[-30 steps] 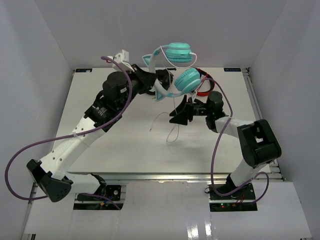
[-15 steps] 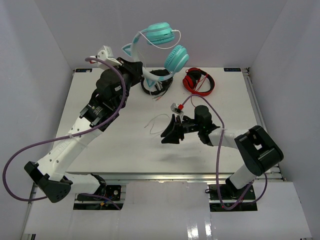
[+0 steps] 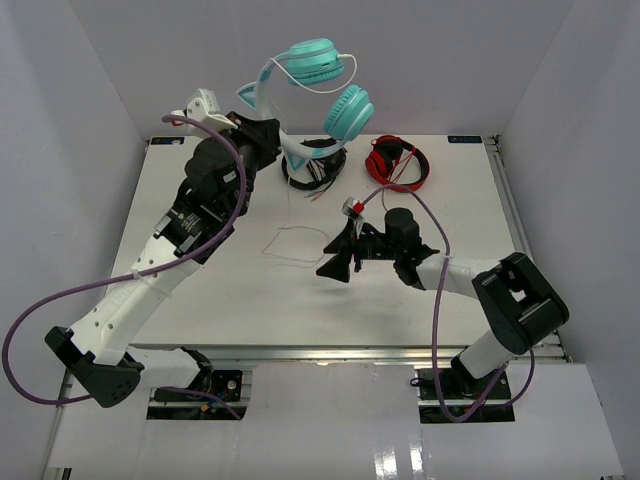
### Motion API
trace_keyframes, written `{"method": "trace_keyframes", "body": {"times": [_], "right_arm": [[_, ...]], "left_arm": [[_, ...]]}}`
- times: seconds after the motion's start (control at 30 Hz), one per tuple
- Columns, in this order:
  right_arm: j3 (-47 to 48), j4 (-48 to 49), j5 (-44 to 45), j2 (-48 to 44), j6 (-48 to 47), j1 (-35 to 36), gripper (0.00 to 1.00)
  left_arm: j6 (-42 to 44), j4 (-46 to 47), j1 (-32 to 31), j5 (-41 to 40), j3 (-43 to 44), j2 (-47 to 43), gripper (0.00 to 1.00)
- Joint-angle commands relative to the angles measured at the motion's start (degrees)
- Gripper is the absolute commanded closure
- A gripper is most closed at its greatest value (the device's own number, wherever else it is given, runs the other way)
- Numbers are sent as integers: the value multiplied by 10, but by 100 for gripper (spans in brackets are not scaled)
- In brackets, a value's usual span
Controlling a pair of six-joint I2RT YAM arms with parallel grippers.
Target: Wrap the headphones
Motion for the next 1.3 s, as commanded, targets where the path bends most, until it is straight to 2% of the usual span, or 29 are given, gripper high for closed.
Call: {"method": "trace_keyframes", "body": {"times": [0.0, 0.07, 0.17, 0.2, 0.47, 0.7, 0.83, 0.93, 1.03, 1.13, 1.17, 1.27], "right_arm": [[74, 22, 35, 35, 25, 3, 10], [89, 73, 15, 55, 54, 10, 10], [77, 216, -9, 76, 91, 24, 10], [78, 230, -16, 86, 94, 28, 10], [200, 248, 32, 205, 177, 50, 10], [264, 282, 18, 266, 130, 69, 10], [282, 348, -14, 301, 148, 79, 10], [303, 338, 3, 315, 149, 92, 10], [327, 336, 46, 341, 177, 97, 7], [346, 339, 49, 361, 190, 101, 2], [354, 342, 47, 370, 194, 106, 2], [374, 356, 47, 394, 215, 116, 16]], "left_arm": [[-16, 30, -1, 20, 22, -41, 100], [-20, 30, -1, 24, 19, -43, 100], [-24, 28, -1, 32, 18, -45, 100], [-26, 27, -1, 33, 18, -45, 100], [-25, 25, -1, 46, 20, -50, 100], [-24, 25, -1, 44, 21, -53, 100], [-26, 25, -1, 48, 24, -52, 100], [-28, 25, -2, 51, 24, -51, 100], [-32, 25, -1, 51, 20, -56, 100], [-32, 25, -1, 48, 19, -59, 100], [-31, 25, -2, 46, 19, -60, 100], [-28, 25, -2, 44, 24, -56, 100]]}}
